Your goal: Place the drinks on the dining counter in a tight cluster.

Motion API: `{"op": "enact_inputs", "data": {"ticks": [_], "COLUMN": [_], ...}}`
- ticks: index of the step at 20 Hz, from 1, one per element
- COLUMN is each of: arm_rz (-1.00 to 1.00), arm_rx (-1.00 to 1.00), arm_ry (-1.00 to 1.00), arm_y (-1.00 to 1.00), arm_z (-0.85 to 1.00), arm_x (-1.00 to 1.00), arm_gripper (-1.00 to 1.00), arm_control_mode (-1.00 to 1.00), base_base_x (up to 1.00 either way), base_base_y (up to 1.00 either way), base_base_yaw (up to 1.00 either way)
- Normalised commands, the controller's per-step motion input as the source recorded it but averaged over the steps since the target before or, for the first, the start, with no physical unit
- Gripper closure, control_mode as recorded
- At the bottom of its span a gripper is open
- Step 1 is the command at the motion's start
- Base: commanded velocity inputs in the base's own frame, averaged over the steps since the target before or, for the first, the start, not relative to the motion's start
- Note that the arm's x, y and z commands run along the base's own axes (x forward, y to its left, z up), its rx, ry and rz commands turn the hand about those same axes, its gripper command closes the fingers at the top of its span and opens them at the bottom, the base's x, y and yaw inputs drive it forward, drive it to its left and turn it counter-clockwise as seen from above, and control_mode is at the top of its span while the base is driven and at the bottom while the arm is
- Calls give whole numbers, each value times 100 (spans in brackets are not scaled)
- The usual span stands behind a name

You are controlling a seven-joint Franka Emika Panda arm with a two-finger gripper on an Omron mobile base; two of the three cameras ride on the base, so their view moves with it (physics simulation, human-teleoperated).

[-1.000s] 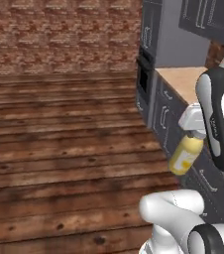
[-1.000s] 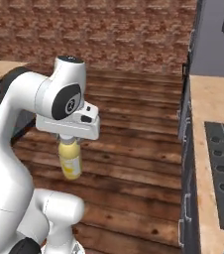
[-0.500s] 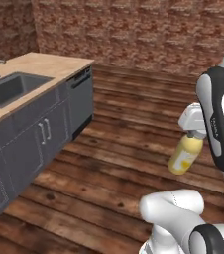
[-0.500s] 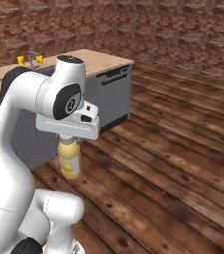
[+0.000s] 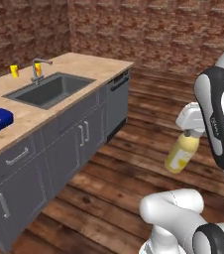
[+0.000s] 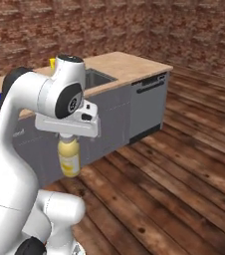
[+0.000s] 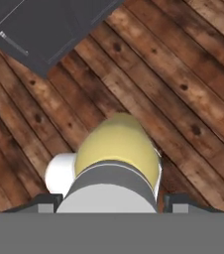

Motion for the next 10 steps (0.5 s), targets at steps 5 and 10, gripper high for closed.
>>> {"op": "enact_inputs", "data": {"ticks": [5,10], "arm_rz": [0,0], "arm_rx": [0,0], "arm_ry": [0,0], "arm_y": [0,0], "arm_z": [0,0], "arm_x": [0,0], "arm_gripper": [100,100], "arm_control_mode": [100,100], "base_base_x": [99,81], "base_base_y": [51,52], "base_base_yaw": [-15,-17]}}
